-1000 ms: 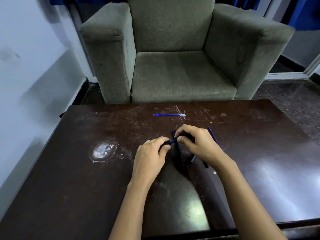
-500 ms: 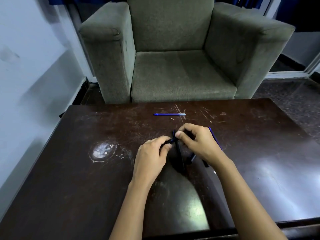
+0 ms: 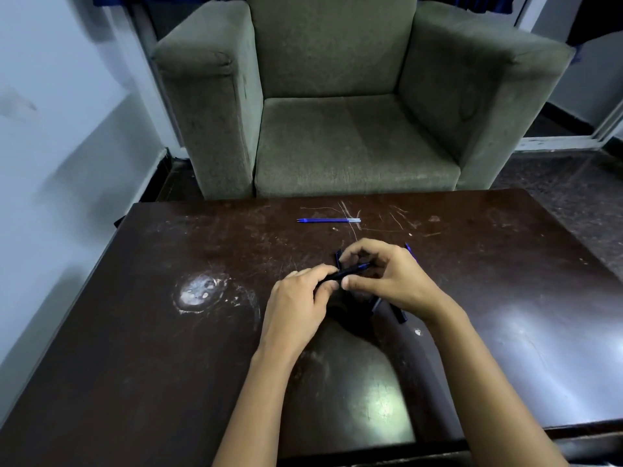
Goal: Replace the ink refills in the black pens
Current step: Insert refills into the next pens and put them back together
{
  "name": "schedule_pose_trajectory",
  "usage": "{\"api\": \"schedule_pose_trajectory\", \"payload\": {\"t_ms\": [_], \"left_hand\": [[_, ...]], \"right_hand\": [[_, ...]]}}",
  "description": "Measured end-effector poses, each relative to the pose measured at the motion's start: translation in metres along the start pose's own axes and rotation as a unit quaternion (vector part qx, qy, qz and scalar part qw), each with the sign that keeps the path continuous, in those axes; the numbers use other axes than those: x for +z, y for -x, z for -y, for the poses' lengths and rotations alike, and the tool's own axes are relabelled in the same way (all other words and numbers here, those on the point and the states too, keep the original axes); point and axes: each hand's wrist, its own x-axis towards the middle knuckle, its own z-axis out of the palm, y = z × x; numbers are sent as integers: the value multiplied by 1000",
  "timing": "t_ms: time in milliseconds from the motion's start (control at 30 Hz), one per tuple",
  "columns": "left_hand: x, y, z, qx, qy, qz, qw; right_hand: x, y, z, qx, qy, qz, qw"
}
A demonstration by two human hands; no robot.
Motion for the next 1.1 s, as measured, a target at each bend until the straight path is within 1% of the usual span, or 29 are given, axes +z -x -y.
{"api": "schedule_pose_trajectory", "payload": {"t_ms": [67, 200, 333, 467, 533, 633, 767, 900, 1000, 1100], "left_hand": [[0, 0, -1, -3, -6, 3, 1000], [1, 1, -2, 1, -13, 4, 1000], [0, -1, 0, -14, -8, 2, 1000], [0, 0, -1, -10, -20, 11, 1000], [1, 0, -2, -9, -13, 8, 1000], [1, -1, 0, -13, -15, 14, 1000], [1, -1, 1, -5, -18, 17, 1000], [1, -1, 1, -11, -16, 21, 1000], [2, -1, -1, -17, -13, 22, 1000], [1, -1, -1, -26, -12, 4, 1000]], "right_hand": [[0, 0, 0, -14, 2, -3, 1000], [4, -2, 0, 30, 11, -13, 999], [1, -1, -2, -12, 11, 4, 1000], [0, -1, -4, 12, 49, -12, 999], [1, 0, -4, 13, 31, -5, 999], [-2, 0, -6, -9, 10, -5, 1000], [0, -1, -8, 4, 69, -19, 997], [-2, 2, -4, -10, 36, -24, 999], [-1, 1, -3, -24, 74, -33, 996], [6, -2, -1, -19, 120, -42, 992]]}}
